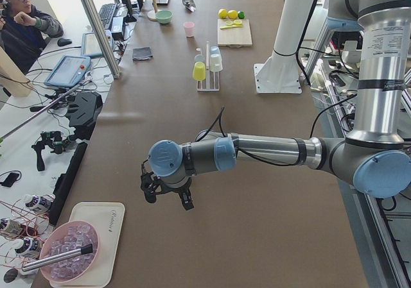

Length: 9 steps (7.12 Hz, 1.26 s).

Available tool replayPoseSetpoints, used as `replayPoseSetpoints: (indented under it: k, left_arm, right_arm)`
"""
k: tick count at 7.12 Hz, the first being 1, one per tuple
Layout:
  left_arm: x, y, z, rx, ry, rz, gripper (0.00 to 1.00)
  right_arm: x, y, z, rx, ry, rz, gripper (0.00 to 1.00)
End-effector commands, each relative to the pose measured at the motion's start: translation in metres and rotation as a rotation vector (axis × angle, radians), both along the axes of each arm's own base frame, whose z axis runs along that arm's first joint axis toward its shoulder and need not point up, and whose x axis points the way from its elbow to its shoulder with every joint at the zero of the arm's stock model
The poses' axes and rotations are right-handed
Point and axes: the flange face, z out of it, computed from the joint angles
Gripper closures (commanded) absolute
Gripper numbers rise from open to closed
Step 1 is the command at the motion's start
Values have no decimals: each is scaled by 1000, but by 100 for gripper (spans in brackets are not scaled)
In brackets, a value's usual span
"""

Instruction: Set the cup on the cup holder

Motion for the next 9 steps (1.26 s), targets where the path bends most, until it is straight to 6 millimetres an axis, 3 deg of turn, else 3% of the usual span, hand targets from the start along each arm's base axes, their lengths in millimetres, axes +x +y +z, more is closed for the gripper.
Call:
replayPoseSetpoints:
  k: [1,2,3,5,8,9]
  left_arm:
    - [-4,-32,19,-92,51,-39,2]
    - [-6,-33,34,-134,144,-75,2]
    - [-12,-33,38,-149,171,-97,2]
    - [-12,-62,44,-183,170,-97,2]
    - [-5,-70,39,-169,154,-73,2]
    - [-1,-63,49,-148,118,-48,2]
  right_arm:
    - [0,0,-1,3,2,-1,0]
    - [0,0,-2,4,2,-1,0]
    - [0,0,-1,4,2,-1,0]
    - [-1,-1,-4,8,-13,5,0]
    - [-3,-8,-13,26,-49,19,0]
    - [-6,-11,-18,37,-90,34,0]
